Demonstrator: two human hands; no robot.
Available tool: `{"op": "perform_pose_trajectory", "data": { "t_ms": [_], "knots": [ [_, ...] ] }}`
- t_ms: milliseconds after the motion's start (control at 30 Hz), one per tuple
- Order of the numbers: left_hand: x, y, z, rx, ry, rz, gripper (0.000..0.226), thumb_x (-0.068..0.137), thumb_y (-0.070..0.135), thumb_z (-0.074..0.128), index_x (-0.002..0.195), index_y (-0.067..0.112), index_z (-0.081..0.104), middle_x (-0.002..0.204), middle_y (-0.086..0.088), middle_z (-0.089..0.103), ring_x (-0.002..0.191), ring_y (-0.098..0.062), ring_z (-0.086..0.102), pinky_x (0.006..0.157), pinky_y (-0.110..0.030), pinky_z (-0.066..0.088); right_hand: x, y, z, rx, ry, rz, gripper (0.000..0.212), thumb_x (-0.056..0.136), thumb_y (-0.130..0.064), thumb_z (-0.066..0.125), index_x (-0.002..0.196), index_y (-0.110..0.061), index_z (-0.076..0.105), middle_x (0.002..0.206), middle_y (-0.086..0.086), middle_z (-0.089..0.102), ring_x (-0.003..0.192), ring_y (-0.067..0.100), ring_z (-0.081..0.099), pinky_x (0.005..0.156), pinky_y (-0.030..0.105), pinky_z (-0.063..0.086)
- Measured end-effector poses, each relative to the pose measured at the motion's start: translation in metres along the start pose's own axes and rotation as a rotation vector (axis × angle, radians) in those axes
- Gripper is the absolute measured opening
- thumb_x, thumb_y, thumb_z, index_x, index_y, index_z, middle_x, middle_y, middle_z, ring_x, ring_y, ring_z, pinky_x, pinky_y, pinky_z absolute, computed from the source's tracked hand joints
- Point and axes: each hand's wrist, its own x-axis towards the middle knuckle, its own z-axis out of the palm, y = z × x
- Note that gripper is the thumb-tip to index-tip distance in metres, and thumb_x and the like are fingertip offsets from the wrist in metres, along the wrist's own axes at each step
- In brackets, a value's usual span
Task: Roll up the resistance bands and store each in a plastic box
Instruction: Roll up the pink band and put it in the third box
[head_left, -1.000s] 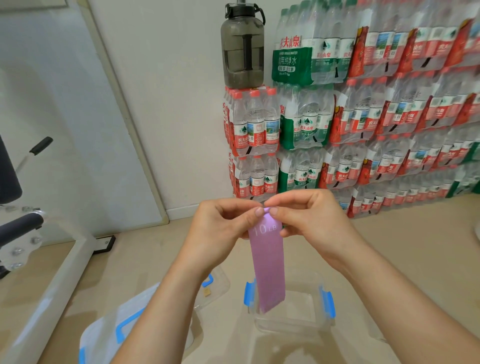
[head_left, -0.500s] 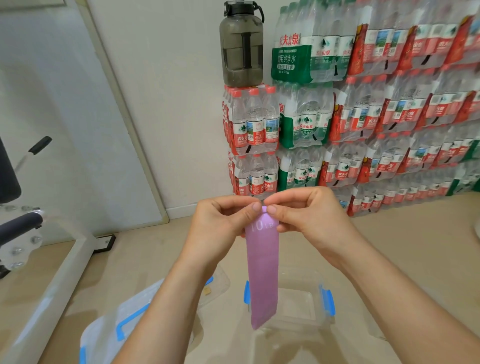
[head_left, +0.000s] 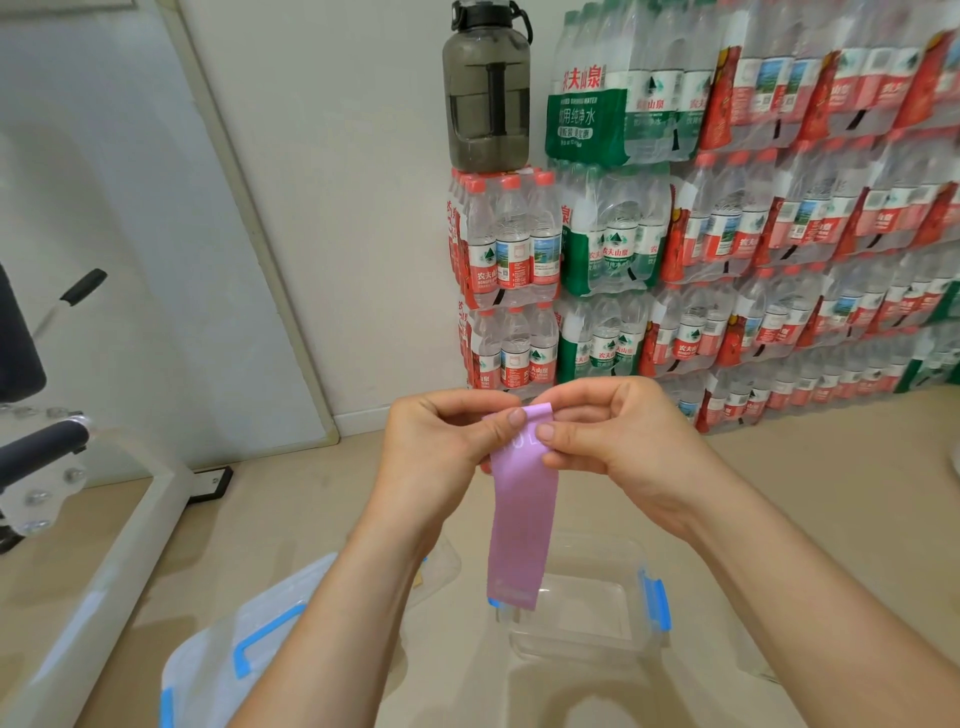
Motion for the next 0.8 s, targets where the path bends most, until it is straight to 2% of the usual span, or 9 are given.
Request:
{"op": "perform_pose_trajectory", "data": {
  "t_ms": [167, 300, 400, 467, 533, 800],
  "knots": [
    [0.0015, -0.0023, -0.0009, 0.038, 0.011, 0.025, 0.020, 0.072, 0.002, 0.078, 0.065, 0.021, 0.075, 0.062, 0.003, 0.071, 0.063, -0.015, 0.060, 0.061, -0.029, 0.051, 0.0012, 0.0005, -0.0002, 0.017, 0.008, -0.022, 0.009, 0.081, -0.001, 0.069, 0.089, 0.000, 0.071, 0.075, 0.008, 0.074, 0.068, 0.013, 0.067, 0.066, 0.025, 0.059],
    [0.0010, -0.0047, 0.0013, 0.051, -0.006, 0.039, 0.016, 0.072, -0.001, 0.077, 0.074, 0.015, 0.072, 0.065, 0.005, 0.071, 0.064, -0.009, 0.064, 0.059, -0.023, 0.052, 0.0027, 0.0024, 0.0005, 0.003, 0.066, -0.040, 0.008, 0.082, -0.002, 0.069, 0.089, -0.002, 0.072, 0.082, 0.017, 0.072, 0.069, 0.016, 0.065, 0.065, 0.026, 0.059],
    [0.0018, -0.0064, 0.0014, 0.053, -0.033, 0.019, 0.015, 0.073, 0.002, 0.076, 0.077, 0.015, 0.072, 0.069, 0.003, 0.072, 0.068, -0.012, 0.065, 0.067, -0.030, 0.052, 0.0021, 0.0022, -0.0001, -0.008, 0.073, -0.052, 0.009, 0.082, 0.001, 0.068, 0.089, -0.002, 0.072, 0.085, 0.018, 0.074, 0.070, 0.017, 0.068, 0.063, 0.023, 0.058],
    [0.0016, -0.0052, -0.0001, 0.028, -0.075, -0.006, 0.007, 0.075, 0.012, 0.076, 0.081, 0.015, 0.074, 0.077, -0.003, 0.075, 0.076, -0.021, 0.068, 0.078, -0.041, 0.054, 0.0015, 0.0015, -0.0019, 0.005, 0.078, -0.069, 0.010, 0.081, 0.002, 0.068, 0.089, -0.001, 0.072, 0.082, 0.014, 0.075, 0.068, 0.014, 0.068, 0.062, 0.022, 0.057],
    [0.0001, -0.0027, -0.0011, 0.007, -0.108, -0.036, 0.012, 0.078, 0.020, 0.072, 0.086, 0.011, 0.076, 0.085, -0.010, 0.076, 0.083, -0.031, 0.070, 0.086, -0.050, 0.054, 0.0012, 0.0013, -0.0034, 0.008, 0.085, -0.080, 0.011, 0.082, 0.002, 0.067, 0.091, -0.001, 0.072, 0.080, 0.012, 0.075, 0.065, 0.012, 0.068, 0.061, 0.021, 0.057],
    [-0.0002, -0.0004, 0.0001, 0.021, -0.060, -0.046, 0.004, 0.077, 0.013, 0.075, 0.079, 0.012, 0.078, 0.085, -0.024, 0.072, 0.076, -0.030, 0.060, 0.085, -0.062, 0.047, 0.0039, 0.0046, -0.0034, 0.031, 0.081, -0.043, 0.011, 0.082, -0.006, 0.069, 0.091, -0.004, 0.074, 0.084, 0.012, 0.074, 0.072, 0.016, 0.066, 0.069, 0.028, 0.059]
  ]
}}
